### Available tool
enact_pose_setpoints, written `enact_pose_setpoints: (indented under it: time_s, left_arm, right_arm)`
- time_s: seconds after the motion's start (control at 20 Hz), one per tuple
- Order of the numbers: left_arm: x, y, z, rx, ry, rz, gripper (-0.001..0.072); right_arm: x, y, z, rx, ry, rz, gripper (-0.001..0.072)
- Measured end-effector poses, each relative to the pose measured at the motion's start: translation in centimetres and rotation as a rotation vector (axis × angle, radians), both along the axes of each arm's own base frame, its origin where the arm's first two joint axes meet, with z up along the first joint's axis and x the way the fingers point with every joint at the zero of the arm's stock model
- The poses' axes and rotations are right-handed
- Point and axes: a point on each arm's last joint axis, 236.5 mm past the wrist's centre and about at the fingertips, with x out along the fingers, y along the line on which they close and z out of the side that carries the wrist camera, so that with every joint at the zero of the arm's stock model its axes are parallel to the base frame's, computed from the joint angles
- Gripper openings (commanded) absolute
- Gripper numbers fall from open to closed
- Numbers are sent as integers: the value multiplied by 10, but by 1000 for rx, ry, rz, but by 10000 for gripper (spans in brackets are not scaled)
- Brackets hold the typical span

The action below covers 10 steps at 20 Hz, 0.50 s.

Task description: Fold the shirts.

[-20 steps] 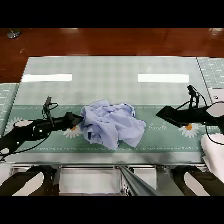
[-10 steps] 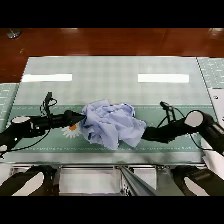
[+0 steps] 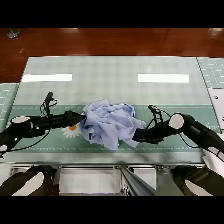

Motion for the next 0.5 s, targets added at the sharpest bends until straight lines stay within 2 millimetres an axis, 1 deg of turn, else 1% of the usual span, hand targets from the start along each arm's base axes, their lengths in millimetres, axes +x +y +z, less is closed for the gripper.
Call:
enact_pose_setpoints:
  time_s: [0.1, 0.2, 0.25, 0.3, 0.35, 0.45, 0.5]
  left_arm:
    - [0, 0, 0, -1, 0, -1, 23]
    - [-1, -1, 1, -4, 1, -5, 23]
    - [-2, -1, 1, -6, 2, -6, 23]
    - [-2, -1, 1, -6, 2, -6, 23]
    - [-2, -1, 1, -6, 3, -7, 23]
    - [-2, -1, 1, -7, 3, -8, 23]
    - [-2, -1, 1, -8, 3, -7, 23]
  right_arm:
    - [8, 7, -2, 14, 7, -18, 627]
    - [20, 13, -5, 26, -1, -35, 597]
    - [28, 15, -6, 27, -19, -42, 431]
    - [36, 16, -7, 27, -40, -48, 183]
    - [41, 15, -8, 17, -57, -32, 27]
    - [57, 23, 2, 42, -113, -13, 27]
    - [61, 24, 6, 44, -129, 11, 26]
